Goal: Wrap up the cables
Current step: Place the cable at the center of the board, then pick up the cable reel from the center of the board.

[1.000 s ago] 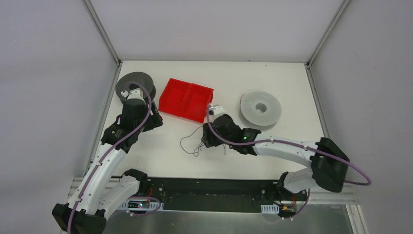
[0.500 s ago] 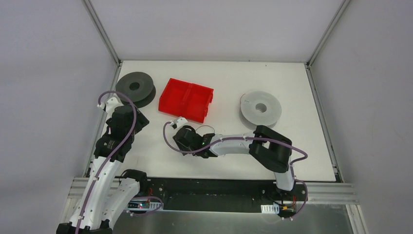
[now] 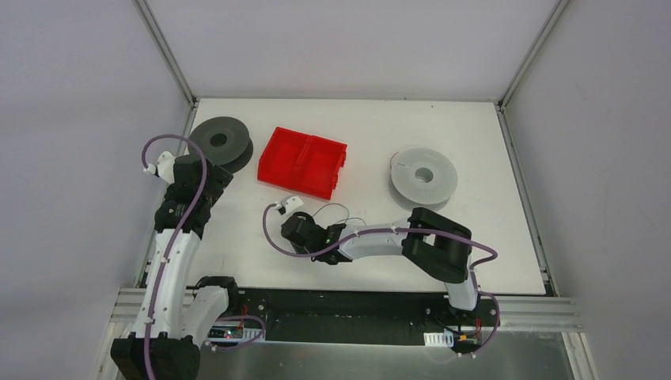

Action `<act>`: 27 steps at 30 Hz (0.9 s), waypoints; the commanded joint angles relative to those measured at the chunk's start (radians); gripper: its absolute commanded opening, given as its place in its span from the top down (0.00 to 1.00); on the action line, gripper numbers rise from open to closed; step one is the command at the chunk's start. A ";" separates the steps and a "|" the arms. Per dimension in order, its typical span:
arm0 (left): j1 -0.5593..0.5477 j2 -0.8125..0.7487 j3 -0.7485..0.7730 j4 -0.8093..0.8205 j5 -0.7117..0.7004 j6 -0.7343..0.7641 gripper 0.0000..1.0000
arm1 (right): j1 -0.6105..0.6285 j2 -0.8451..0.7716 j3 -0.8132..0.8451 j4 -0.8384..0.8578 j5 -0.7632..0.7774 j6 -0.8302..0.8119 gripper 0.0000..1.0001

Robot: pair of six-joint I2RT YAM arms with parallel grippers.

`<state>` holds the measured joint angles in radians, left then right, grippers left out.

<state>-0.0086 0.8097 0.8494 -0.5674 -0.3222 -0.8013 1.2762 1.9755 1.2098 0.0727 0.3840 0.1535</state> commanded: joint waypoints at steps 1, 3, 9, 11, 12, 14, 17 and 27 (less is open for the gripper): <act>0.095 0.130 0.040 0.133 0.119 -0.038 0.18 | 0.015 -0.005 -0.028 -0.008 0.074 0.042 0.74; 0.140 0.214 0.057 0.189 0.165 -0.001 0.19 | 0.014 -0.016 -0.042 -0.043 0.110 0.068 0.89; 0.366 0.382 0.022 0.335 0.442 -0.017 0.22 | -0.001 -0.169 -0.204 -0.001 0.121 0.132 1.00; 0.405 0.422 -0.013 0.410 0.503 -0.014 0.23 | -0.008 -0.239 -0.275 0.057 0.090 0.159 1.00; 0.416 0.449 -0.014 0.428 0.528 -0.014 0.23 | -0.009 -0.267 -0.302 0.079 0.082 0.175 1.00; 0.435 0.492 -0.016 0.475 0.570 -0.011 0.23 | -0.009 -0.312 -0.341 0.095 0.077 0.196 1.00; 0.464 0.551 -0.013 0.558 0.637 -0.015 0.21 | -0.009 -0.370 -0.380 0.099 0.081 0.213 1.00; 0.504 0.743 0.076 0.664 0.780 -0.001 0.19 | -0.009 -0.430 -0.465 0.172 0.065 0.234 1.00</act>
<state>0.4866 1.5215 0.8650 0.0189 0.3862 -0.8143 1.2648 1.5864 0.7681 0.1905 0.4530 0.3637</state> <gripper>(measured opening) 0.799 0.004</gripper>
